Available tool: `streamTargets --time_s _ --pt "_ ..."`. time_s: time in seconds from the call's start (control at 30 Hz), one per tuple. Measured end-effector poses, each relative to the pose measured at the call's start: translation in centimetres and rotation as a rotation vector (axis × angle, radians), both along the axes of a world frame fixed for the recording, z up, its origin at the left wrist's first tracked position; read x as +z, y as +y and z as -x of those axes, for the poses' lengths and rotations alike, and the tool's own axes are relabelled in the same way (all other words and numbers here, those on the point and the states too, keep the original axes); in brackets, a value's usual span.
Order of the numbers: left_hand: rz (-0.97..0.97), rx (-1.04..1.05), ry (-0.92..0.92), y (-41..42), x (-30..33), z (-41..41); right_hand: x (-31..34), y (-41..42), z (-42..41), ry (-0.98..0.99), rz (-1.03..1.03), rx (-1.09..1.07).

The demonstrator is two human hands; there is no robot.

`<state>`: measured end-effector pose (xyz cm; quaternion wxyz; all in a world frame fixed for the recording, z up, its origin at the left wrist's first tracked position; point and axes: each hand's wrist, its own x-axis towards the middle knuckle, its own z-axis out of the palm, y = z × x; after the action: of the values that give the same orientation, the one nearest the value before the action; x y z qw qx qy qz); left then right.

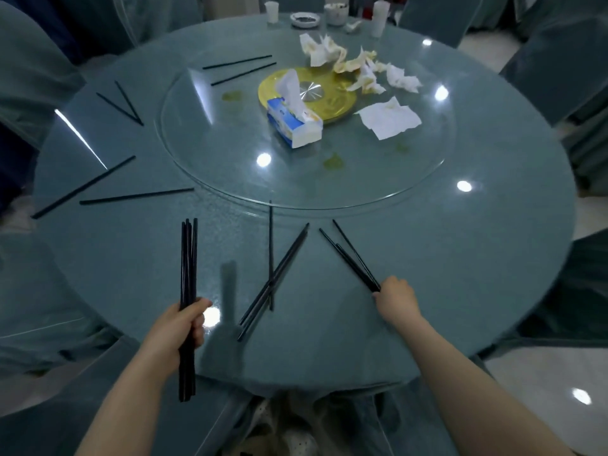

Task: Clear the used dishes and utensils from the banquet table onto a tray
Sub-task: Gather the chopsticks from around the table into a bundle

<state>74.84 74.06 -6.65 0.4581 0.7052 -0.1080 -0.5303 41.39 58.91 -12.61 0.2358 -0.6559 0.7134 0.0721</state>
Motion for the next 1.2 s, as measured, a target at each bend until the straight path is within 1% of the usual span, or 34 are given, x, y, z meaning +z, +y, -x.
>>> streamTargets --time_s 0.07,0.17,0.3,0.37,0.43,0.53,0.73,0.93,1.2 --pt "-0.009 0.02 0.012 -0.5 -0.3 -0.6 0.0 0.2 -0.4 0.061 0.002 0.019" --pt "-0.008 0.047 0.03 -1.1 -0.7 -1.3 0.3 -0.1 -0.8 0.092 0.007 0.032" --pt "-0.015 0.059 0.051 -1.3 -1.2 -2.2 1.0 -0.1 -1.7 0.153 0.0 0.146" --pt "-0.003 0.077 0.068 -1.3 -1.2 -2.7 1.4 0.4 -2.5 0.17 0.036 0.203" --pt "0.011 0.105 0.085 -1.2 -1.1 -3.2 1.8 0.6 -3.7 0.083 0.072 0.178" --pt "0.013 0.162 0.13 -0.8 -1.0 -3.8 2.6 0.4 -6.5 -0.123 0.067 0.025" --pt "0.013 0.259 0.197 1.3 -2.6 -5.4 2.8 0.1 -13.6 -0.267 0.026 -0.017" --pt "0.002 0.296 0.242 4.1 -4.3 -7.6 1.4 -0.4 -18.5 -0.28 -0.026 -0.142" --pt "0.008 0.334 0.245 4.9 -4.7 -9.5 0.5 -0.2 -20.8 -0.183 -0.016 -0.076"
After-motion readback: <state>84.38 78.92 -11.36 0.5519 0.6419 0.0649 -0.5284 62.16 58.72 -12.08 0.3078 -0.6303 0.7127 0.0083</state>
